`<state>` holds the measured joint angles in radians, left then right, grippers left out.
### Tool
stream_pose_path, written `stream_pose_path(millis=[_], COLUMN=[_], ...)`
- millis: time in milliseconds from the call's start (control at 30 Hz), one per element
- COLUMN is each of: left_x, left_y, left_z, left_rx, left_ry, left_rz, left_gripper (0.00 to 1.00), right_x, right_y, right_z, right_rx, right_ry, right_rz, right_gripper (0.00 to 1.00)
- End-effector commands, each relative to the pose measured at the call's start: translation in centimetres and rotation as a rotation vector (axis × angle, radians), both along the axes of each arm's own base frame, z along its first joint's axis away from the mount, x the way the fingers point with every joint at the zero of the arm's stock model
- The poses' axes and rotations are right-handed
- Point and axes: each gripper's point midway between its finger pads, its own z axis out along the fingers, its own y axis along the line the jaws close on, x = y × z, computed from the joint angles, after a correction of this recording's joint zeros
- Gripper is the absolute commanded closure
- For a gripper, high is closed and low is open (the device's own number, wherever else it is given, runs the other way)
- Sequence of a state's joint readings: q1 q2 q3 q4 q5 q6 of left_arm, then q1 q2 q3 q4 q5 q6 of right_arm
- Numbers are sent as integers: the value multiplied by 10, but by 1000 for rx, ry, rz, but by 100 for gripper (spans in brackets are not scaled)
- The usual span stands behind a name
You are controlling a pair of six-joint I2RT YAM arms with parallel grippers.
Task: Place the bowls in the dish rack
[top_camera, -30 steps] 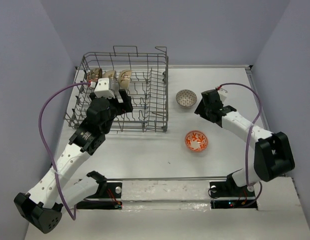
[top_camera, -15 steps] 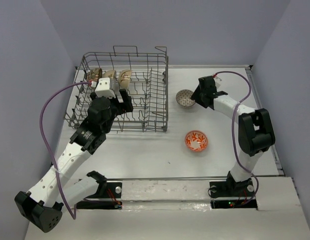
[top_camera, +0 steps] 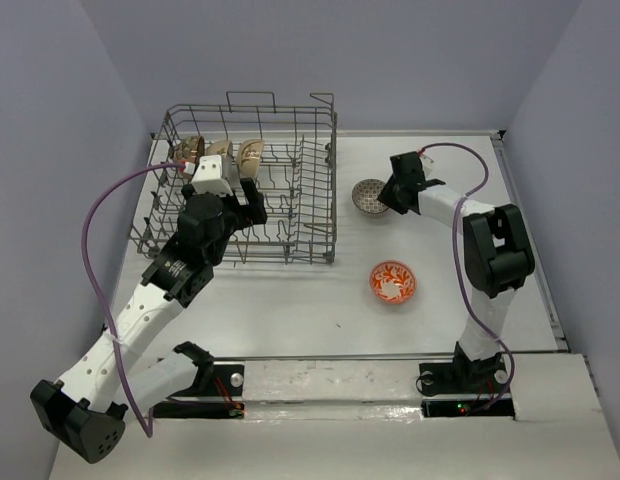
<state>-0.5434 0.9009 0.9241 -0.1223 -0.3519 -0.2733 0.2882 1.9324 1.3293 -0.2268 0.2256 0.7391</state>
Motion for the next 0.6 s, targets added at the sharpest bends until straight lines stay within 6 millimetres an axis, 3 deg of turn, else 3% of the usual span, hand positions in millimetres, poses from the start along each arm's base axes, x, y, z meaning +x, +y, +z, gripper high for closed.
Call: stream_pose_path(millis=[0,100,267,333,433,567], left_x=[3,3,4,4,4,4], left_y=[1,1,1,1,1,1], left_z=[9,8,6,6,6,6], left_rx=[-20,-18,-15,-14,-17,-16], left_ry=[-41,-39,-35,-34,-33,-32], left_rz=[16,18,19,21,20,21], left_gripper=[1,1,1,1,1,1], right_x=[18,17,17,19,19,15], right_y=[3,3,1,-3,-7,-17], right_z=[18,16,23,29,40,73], right_rx=[27,27,20,17,0,-25], right_ry=[-62,-58,-73,-86,-107,-163], right_rz=[-6,-7,-9,-14,-18,-38], right_gripper=[62,64,93,98,99,99])
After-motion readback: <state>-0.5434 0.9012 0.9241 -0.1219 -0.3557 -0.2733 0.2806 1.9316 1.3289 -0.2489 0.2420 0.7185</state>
